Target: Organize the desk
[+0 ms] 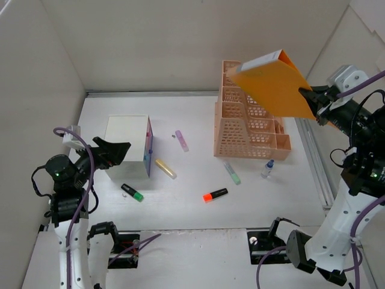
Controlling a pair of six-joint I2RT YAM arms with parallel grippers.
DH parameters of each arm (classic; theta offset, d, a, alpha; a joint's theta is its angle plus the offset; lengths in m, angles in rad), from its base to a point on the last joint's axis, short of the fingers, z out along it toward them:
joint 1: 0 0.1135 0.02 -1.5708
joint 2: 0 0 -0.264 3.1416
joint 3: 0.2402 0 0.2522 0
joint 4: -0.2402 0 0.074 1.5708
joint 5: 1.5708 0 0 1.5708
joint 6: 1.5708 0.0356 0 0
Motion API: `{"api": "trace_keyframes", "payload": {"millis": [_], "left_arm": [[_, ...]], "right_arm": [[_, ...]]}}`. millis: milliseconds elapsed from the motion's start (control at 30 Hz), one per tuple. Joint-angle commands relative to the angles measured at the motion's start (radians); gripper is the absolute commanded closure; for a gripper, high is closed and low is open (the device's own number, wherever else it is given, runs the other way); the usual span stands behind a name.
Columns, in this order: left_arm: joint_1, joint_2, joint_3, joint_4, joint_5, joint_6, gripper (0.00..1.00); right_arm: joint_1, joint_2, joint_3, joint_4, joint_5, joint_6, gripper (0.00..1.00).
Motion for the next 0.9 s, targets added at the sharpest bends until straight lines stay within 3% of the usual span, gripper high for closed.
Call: {"api": "trace_keyframes", "payload": {"millis": [0, 233, 867], "left_arm": [[-0.007, 0.011, 0.014, 0.090, 0.018, 0.001, 0.00], [-0.025, 0.009, -0.003, 0.101, 0.021, 0.001, 0.00], [-0.025, -0.012, -0.014, 0.072, 0.015, 0.017, 0.00]], "right_arm": [[-0.007, -0.036, -0.027, -0.055, -0.008, -0.154, 1.00], [-0.004, -0.063, -0.106, -0.244, 0.056, -0.407, 1.00], [0.045, -0.006, -0.111, -0.319, -0.016, -0.545, 1.00]]}}
